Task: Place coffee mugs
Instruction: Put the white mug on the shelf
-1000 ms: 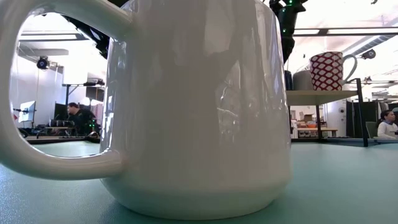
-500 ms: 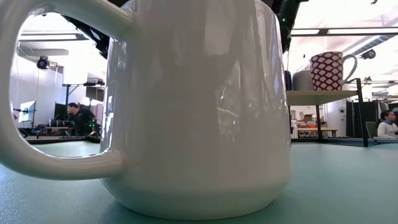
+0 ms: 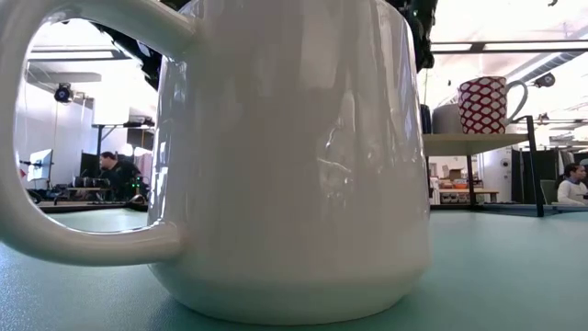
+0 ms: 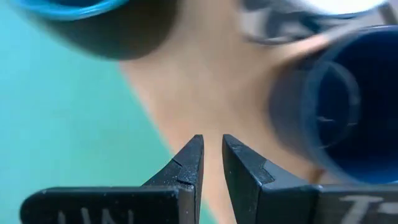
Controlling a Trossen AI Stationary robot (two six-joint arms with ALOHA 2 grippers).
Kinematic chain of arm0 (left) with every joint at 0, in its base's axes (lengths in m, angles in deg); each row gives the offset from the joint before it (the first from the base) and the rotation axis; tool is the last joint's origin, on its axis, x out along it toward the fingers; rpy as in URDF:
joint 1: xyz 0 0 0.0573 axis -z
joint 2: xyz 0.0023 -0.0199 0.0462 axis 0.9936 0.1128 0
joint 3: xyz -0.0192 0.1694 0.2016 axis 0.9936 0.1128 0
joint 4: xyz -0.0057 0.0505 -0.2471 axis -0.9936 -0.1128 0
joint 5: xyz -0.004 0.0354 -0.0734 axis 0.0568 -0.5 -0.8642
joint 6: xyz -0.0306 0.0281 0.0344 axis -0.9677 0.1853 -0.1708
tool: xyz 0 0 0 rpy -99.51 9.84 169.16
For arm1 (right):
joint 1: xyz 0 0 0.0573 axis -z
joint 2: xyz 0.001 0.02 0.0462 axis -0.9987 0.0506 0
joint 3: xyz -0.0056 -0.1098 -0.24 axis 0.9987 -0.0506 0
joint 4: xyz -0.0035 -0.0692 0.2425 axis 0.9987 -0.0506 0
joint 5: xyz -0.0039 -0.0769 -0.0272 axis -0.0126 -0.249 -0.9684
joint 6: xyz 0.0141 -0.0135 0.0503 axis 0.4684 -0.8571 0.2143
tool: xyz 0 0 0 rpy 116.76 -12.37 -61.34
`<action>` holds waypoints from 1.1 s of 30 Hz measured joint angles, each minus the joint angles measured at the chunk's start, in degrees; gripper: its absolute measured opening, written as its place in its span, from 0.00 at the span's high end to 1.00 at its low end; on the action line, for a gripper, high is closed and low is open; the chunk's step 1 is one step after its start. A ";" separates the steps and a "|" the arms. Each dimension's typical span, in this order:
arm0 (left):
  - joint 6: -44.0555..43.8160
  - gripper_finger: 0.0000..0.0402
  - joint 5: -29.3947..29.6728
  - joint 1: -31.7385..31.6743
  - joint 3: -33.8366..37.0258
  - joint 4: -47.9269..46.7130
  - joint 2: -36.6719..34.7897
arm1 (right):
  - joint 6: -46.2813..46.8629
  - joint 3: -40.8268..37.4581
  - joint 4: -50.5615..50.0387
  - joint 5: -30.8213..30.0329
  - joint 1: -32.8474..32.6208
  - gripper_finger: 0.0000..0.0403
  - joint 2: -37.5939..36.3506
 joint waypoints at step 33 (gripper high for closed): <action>-8.96 0.76 -6.47 0.80 0.00 -2.68 -0.02 | 62.00 -11.85 21.60 -5.77 -56.63 0.70 8.28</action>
